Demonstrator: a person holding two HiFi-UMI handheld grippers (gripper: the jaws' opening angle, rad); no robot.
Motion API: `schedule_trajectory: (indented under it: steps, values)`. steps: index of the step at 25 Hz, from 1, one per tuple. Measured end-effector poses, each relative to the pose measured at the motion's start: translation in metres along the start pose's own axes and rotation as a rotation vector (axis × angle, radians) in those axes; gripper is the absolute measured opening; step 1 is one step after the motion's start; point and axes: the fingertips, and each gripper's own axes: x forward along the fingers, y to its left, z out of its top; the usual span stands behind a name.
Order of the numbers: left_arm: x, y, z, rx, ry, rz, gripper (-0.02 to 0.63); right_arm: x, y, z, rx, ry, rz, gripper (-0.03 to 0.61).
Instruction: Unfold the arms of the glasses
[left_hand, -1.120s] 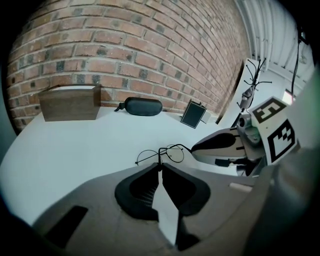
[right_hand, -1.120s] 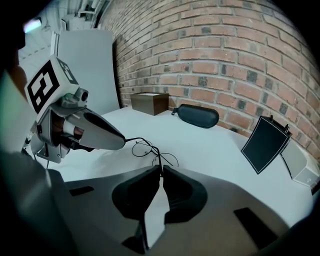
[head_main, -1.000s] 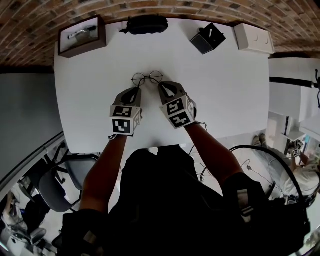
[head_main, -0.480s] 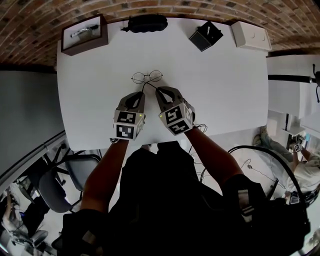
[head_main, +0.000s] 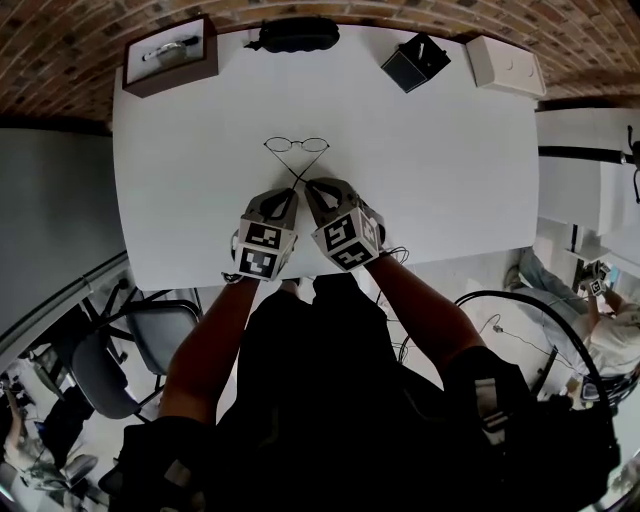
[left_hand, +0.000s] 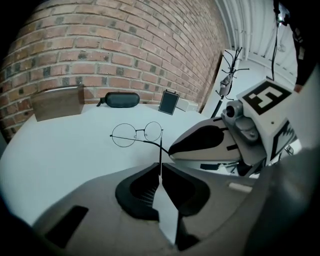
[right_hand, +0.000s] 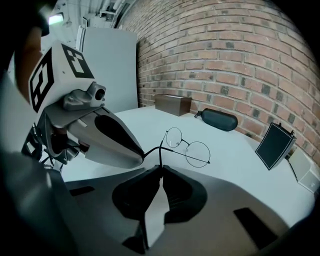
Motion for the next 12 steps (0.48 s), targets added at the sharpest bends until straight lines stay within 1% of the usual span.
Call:
schedule_trajectory:
  steps: [4, 8, 12]
  values:
    - [0.005, -0.003, -0.013, 0.007, 0.032, -0.002, 0.028, 0.006, 0.006, -0.01, -0.016, 0.027, 0.024, 0.023]
    - [0.009, -0.005, -0.018, 0.0, 0.047, -0.002, 0.029, 0.011, 0.011, -0.018, -0.032, 0.058, 0.04, 0.023]
    - [0.013, -0.008, -0.024, -0.012, 0.063, -0.015, 0.029, 0.013, 0.013, -0.024, -0.023, 0.075, 0.048, 0.023]
